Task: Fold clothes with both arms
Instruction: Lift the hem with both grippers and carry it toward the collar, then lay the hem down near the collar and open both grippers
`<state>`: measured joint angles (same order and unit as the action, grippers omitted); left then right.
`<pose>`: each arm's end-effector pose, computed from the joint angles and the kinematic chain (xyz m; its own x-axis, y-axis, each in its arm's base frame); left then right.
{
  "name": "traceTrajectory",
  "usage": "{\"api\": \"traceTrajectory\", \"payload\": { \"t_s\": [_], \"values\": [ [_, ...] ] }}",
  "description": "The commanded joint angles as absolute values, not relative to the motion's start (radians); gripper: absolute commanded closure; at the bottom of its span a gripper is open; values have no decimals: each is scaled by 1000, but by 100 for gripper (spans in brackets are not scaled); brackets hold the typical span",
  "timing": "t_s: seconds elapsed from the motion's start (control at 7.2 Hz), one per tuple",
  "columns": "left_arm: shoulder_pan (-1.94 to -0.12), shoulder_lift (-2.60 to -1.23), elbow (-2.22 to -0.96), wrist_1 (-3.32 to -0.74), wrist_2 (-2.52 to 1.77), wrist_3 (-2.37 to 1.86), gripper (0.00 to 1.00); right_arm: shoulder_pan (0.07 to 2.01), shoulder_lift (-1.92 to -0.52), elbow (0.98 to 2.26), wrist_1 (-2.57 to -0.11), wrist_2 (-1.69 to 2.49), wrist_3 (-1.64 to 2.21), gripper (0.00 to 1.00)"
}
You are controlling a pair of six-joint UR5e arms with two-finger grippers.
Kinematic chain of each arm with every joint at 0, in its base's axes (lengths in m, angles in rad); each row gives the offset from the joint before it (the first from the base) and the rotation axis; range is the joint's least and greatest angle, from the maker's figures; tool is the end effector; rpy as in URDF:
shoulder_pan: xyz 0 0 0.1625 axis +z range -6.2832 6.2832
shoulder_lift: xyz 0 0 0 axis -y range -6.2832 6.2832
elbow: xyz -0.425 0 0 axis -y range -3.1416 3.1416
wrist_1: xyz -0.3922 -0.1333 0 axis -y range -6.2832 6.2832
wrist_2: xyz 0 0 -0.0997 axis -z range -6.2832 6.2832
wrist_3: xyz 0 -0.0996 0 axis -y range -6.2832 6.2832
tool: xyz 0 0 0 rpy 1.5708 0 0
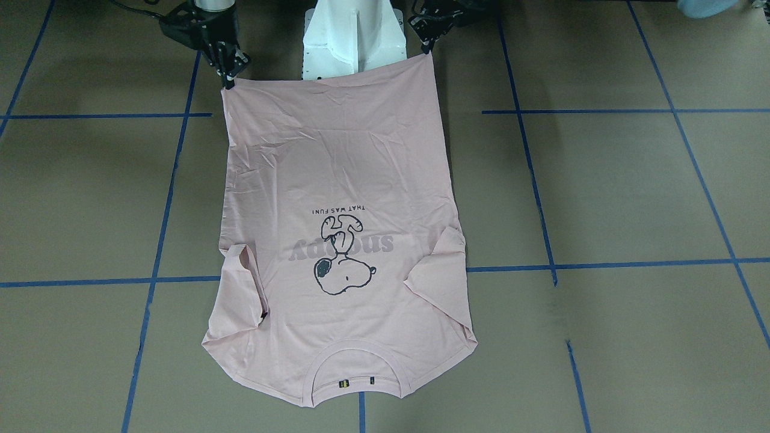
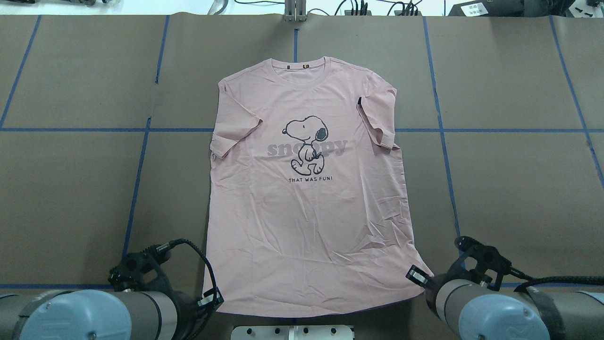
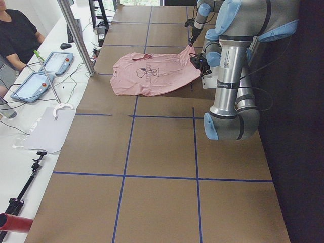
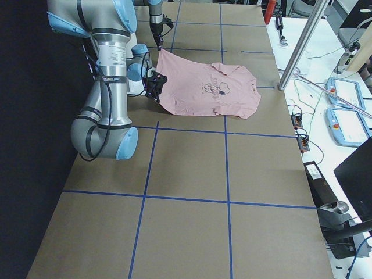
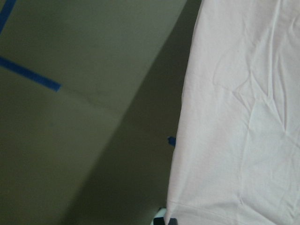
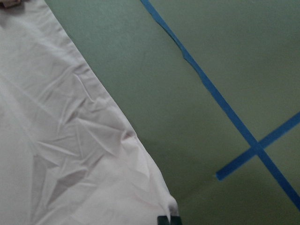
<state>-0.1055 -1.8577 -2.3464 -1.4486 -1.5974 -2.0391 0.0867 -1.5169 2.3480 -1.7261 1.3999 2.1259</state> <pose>0.4341 -0.1773 0.2057 0.4853 -0.5051 -0.7137 0.3395 0.8611 -0.3786 -0.4118 -0.1866 0.3114 0.5597 0.5700 0.6015 -0.5722 0.7909 -0.2169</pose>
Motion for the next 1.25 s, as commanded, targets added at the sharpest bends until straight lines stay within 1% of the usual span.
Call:
{"api": "traceTrajectory", "payload": {
  "t_s": [0.0,0.14,0.28,0.42,0.69,0.83,0.97,1.11],
  "values": [
    [-303,-1946,-2289,-1444,-1603,-1836,100,275,-1362,2274,-1727,1407,1937,100],
    [-387,-1959,-2195,-1459,-1598,-1777,100,385,-1263,2140,-1720,1452,1828,100],
    [-456,-2000,-2066,-1530,-1595,-1676,100,491,-1170,2008,-1718,1507,1730,100],
    [-528,-2023,-1928,-1654,-1594,-1645,100,577,-1110,1885,-1715,1525,1624,100],
    [-633,-2133,-1630,-1866,-1588,-1571,100,702,-914,1560,-1709,1529,1482,100],
    [-659,-2176,-1544,-1923,-1539,-1528,100,751,-860,1432,-1618,1542,1441,100],
    [-678,-2187,-1484,-1966,-1502,-1499,100,780,-830,1326,-1527,1593,1405,100],
    [-695,-2194,-1480,-1988,-1496,-1468,100,791,-777,1252,-1504,1598,1387,100]
  ]
}}
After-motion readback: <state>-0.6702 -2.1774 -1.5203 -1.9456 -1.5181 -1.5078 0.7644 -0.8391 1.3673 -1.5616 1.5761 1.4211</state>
